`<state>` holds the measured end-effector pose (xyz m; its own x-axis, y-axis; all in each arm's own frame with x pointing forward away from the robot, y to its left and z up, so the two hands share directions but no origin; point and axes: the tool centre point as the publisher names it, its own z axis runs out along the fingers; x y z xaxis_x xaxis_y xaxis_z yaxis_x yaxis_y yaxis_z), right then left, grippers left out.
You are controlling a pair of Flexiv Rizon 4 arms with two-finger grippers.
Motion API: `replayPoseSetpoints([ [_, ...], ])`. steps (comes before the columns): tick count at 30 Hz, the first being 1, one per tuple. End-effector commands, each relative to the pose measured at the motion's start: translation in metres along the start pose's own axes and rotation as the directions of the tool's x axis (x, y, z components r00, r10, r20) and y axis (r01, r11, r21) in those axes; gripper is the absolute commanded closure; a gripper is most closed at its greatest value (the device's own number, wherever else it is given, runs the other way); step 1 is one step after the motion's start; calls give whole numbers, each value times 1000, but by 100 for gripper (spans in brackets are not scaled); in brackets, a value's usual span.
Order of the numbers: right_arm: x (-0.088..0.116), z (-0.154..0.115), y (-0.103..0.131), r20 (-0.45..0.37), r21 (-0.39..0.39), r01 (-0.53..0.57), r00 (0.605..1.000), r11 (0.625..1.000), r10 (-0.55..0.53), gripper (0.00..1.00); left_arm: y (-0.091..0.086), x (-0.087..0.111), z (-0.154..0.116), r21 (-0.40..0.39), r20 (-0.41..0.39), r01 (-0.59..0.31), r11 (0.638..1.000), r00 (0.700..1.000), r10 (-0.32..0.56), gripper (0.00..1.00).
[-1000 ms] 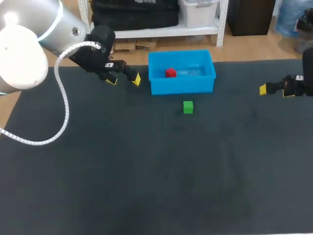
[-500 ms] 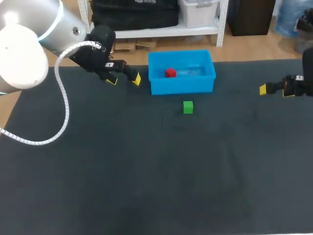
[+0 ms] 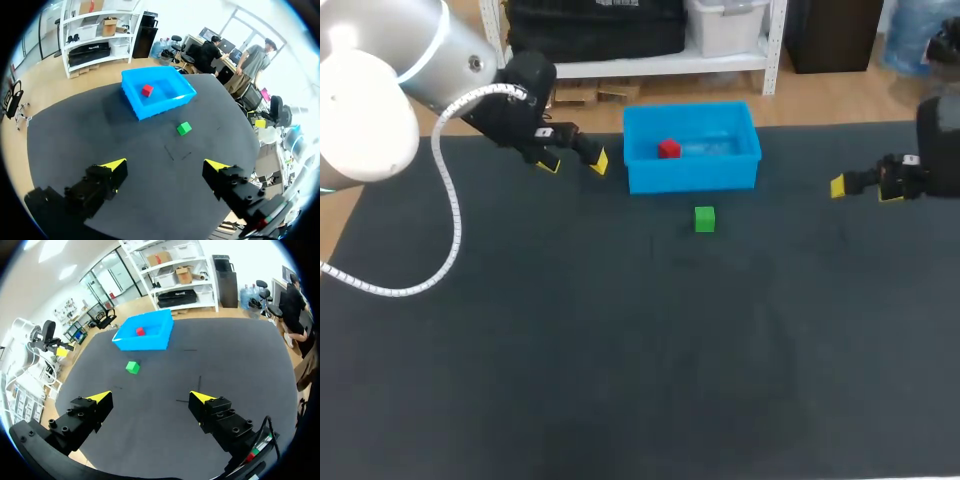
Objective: Use the left arm to pick the red cube and place it into the blue plastic box first, then use the right arm to grasp the green cube and put it into the same blue plastic box after the first action is fully finished.
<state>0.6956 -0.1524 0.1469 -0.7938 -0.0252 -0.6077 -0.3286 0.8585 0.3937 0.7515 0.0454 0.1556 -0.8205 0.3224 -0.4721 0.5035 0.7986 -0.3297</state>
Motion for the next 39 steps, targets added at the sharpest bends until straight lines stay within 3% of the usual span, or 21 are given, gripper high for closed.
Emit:
replayPoseSetpoints([
  [1,-8,6,13,-36,49,-10,999,999,12,0,1,1,-1,4,3,-2,1000,1000,2,0],
  [18,-27,11,27,-181,127,11,983,992,12,0,1,1,-1,4,3,-2,1000,1000,2,0],
  [29,-36,12,35,-302,178,32,953,983,24,0,1,1,-1,4,3,-2,1000,1000,2,0],
  [39,-39,13,39,-362,230,19,930,973,68,0,1,1,-1,4,3,-2,1000,1000,2,0],
])
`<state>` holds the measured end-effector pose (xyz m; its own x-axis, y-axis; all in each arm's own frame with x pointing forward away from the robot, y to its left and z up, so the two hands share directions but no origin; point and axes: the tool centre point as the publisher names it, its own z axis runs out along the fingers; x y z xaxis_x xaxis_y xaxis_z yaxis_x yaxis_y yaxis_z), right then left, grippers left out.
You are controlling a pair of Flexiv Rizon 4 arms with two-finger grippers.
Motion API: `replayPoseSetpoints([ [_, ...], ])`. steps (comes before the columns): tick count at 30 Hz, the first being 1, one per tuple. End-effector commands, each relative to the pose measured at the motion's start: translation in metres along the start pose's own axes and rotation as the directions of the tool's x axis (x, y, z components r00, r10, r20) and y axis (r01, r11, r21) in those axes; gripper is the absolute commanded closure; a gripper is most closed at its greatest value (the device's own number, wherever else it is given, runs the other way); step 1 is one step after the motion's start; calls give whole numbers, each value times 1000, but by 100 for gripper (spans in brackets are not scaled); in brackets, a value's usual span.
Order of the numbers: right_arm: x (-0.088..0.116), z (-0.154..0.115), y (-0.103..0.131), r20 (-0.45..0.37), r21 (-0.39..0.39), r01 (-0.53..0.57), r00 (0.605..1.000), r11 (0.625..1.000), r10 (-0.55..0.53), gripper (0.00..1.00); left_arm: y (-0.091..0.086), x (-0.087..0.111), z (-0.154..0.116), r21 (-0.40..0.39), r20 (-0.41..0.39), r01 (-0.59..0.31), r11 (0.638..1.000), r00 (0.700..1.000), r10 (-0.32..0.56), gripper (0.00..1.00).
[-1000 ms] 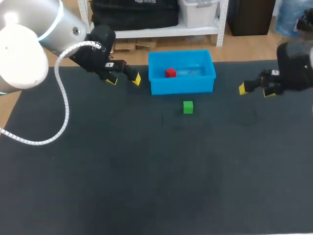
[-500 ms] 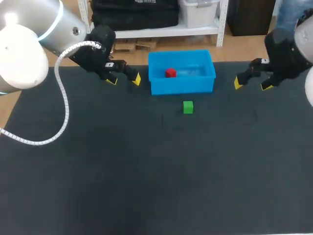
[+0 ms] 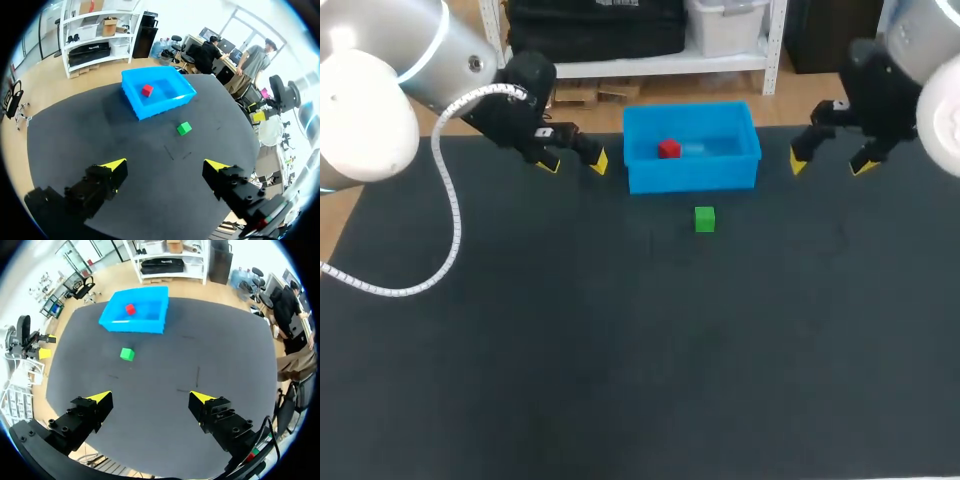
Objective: Use the left arm to pick the red cube and place it into the blue plastic box first, then use the right arm to grasp the green cube and put it into the same blue plastic box after the first action is fully finished.
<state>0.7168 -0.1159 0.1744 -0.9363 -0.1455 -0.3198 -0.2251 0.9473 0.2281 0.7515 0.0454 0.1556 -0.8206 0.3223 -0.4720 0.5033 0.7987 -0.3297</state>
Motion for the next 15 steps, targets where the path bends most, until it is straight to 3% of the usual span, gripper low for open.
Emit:
replayPoseSetpoints([
  [1,-5,0,5,-42,23,-5,999,1000,6,0,1,1,-1,4,3,-2,1000,1000,2,0],
  [15,-13,9,16,-145,91,-21,989,996,34,0,1,1,-1,4,3,-2,1000,1000,2,0],
])
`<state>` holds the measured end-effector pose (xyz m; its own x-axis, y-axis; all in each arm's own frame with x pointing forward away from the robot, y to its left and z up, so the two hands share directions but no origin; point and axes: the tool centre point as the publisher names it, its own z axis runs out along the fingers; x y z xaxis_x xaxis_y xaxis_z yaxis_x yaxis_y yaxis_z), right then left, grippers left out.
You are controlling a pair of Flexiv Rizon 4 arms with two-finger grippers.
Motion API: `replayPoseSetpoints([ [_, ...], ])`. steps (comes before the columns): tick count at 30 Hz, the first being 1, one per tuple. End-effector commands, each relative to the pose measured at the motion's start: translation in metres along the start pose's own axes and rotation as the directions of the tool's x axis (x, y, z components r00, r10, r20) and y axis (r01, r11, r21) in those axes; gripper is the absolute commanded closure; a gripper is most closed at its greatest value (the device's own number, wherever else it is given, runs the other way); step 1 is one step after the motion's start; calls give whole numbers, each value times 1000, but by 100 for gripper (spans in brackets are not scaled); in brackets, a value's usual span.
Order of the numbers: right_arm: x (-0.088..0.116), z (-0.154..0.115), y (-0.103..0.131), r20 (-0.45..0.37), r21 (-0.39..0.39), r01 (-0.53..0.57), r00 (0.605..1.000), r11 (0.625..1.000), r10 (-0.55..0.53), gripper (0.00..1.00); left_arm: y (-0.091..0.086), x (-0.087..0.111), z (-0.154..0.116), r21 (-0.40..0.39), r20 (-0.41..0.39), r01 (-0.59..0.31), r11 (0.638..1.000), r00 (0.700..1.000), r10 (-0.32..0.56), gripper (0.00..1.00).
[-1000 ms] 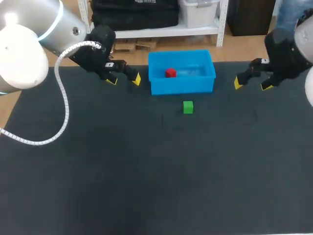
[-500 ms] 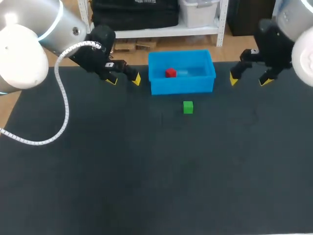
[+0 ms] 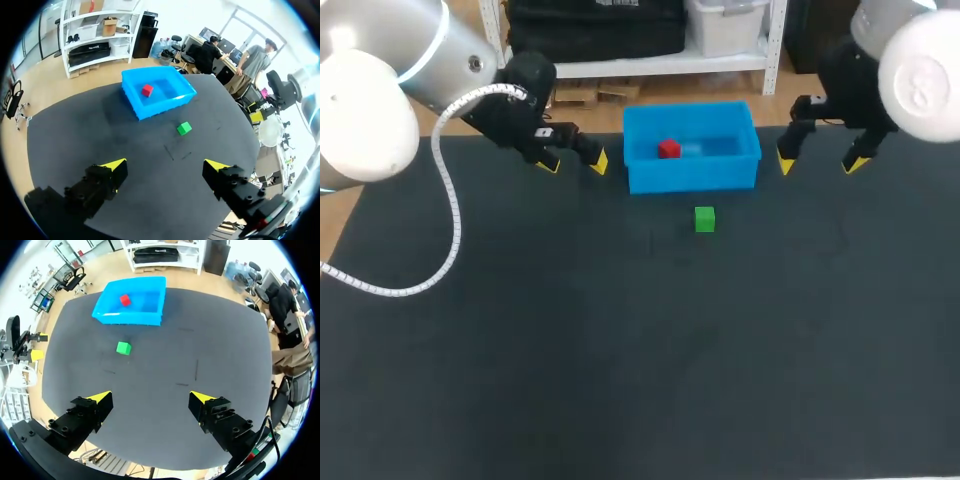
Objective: Use the left arm to pick the red cube and place it into the blue plastic box first, then use the right arm to grasp the green cube and put it into the same blue plastic box after the first action is fully finished.
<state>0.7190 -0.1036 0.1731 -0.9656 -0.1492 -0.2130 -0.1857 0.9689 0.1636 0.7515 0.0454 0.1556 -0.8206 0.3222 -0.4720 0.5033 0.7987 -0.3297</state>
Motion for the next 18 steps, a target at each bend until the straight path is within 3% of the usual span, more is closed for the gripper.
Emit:
replayPoseSetpoints([
  [1,-10,3,7,-47,17,-4,999,1000,5,0,1,1,-1,4,3,-2,1000,1000,2,0],
  [18,-22,17,28,-122,76,-3,992,997,12,0,1,1,-1,4,3,-2,1000,1000,2,0],
])
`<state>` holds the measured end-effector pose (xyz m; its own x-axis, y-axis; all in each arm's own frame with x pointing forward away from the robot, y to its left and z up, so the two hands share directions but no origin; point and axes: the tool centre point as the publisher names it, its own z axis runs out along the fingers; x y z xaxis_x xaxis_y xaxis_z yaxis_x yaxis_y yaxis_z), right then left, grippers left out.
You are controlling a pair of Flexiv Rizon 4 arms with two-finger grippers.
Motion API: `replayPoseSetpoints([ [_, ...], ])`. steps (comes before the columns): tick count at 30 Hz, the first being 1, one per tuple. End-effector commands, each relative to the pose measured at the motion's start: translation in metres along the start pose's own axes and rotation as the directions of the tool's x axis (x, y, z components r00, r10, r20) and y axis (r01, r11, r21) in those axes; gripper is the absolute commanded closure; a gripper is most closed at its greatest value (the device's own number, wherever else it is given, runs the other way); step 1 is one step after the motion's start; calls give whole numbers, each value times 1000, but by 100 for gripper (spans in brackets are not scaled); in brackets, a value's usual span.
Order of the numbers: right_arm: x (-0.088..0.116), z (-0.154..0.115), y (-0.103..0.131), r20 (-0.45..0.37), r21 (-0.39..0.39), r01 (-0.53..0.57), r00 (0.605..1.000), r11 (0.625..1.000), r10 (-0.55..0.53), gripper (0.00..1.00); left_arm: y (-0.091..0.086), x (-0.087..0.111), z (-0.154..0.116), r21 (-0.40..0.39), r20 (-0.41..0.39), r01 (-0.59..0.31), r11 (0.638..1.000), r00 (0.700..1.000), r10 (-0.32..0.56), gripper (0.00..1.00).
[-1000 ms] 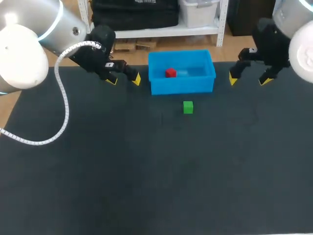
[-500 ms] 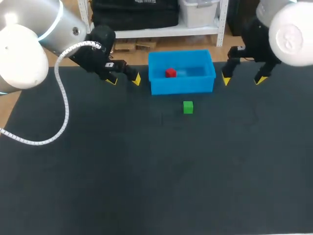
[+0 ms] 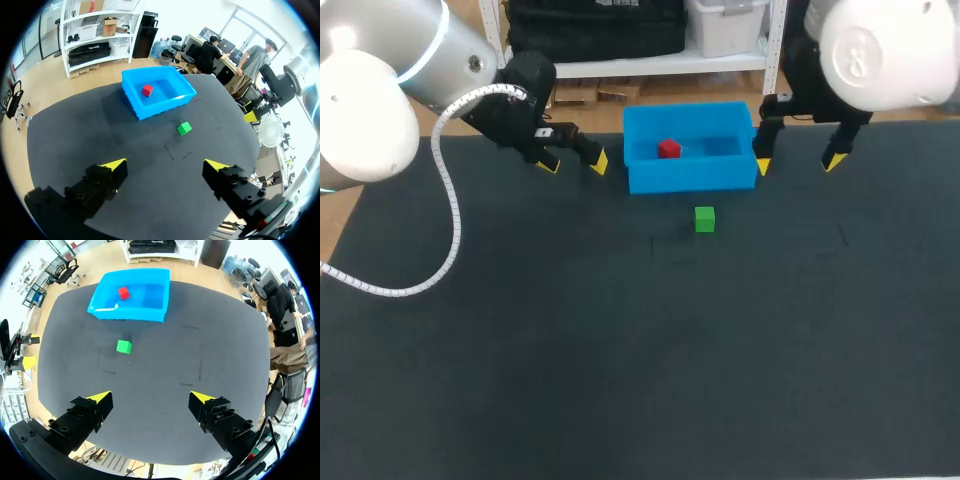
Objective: Use the left arm to pick the red cube and place it into the blue plastic box first, then use the right arm to grasp the green cube and put it into the same blue plastic box after the first action is fully finished.
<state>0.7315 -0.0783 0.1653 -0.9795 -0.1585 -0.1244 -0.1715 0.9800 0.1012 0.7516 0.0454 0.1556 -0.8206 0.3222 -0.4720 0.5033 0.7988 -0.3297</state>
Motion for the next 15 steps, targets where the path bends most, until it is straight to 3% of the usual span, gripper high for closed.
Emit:
replayPoseSetpoints([
  [1,-9,2,8,-36,14,-1,999,1000,2,0,1,1,-1,4,3,-2,1000,1000,2,0],
  [15,-20,12,24,-81,37,11,997,999,-8,0,1,1,-1,4,3,-2,1000,1000,2,0],
])
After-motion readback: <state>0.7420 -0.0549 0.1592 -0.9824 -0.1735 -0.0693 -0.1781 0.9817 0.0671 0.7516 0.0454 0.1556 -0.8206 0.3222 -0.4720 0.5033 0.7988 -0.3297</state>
